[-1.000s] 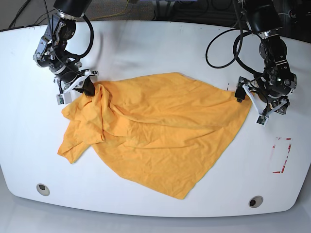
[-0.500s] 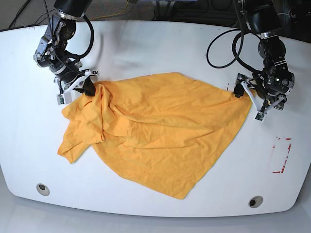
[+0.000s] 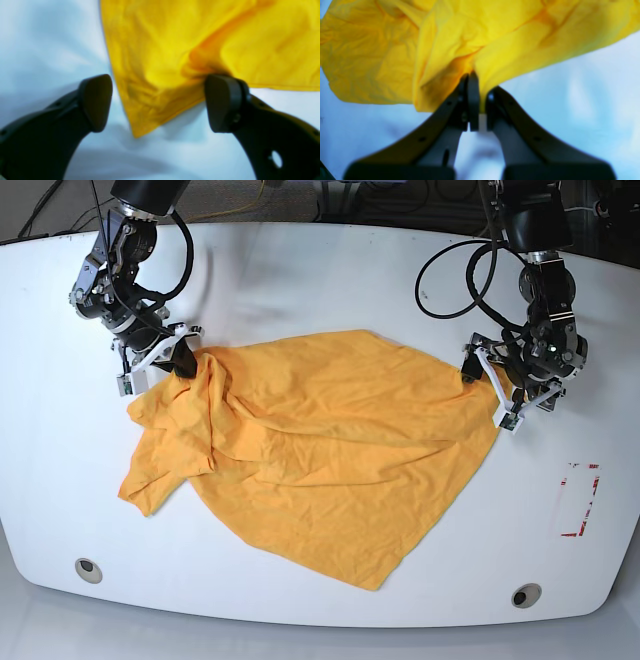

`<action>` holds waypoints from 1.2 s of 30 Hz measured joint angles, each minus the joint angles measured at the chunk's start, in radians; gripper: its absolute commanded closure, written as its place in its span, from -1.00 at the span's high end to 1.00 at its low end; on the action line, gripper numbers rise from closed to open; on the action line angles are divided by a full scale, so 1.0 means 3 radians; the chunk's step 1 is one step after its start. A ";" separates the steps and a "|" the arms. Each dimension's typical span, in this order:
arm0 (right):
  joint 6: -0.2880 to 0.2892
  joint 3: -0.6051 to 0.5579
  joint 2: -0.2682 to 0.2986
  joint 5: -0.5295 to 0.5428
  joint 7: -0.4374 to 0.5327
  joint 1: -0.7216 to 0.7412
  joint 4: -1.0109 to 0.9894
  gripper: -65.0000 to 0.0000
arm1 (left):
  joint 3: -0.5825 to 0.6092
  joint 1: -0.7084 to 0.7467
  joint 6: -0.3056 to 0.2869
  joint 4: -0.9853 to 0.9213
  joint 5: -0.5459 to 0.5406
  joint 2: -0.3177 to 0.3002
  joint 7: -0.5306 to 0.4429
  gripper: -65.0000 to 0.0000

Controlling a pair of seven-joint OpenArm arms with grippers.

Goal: Layout the t-shirt on the table in an organized manner, then fold the t-shirt properly
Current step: 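Grasp the t-shirt corner with the left gripper and pull it outward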

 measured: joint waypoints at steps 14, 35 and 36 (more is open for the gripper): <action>0.0000 0.0001 0.0004 0.0000 -0.0001 0.0000 0.0000 -0.91 | 0.0004 0.0005 -0.0001 -0.0006 -0.0017 -0.0009 0.0000 -0.35; -0.0001 0.0001 0.0003 0.0001 -0.0001 -0.0022 0.0065 -0.91 | 0.0009 0.0136 -0.0024 0.0596 0.0055 -0.0085 0.0095 -0.92; 0.0003 0.0001 0.0004 0.0009 -0.0001 -0.0033 0.0092 -0.91 | 0.0009 0.0136 -0.0023 0.0674 0.0052 -0.0086 0.0107 -0.92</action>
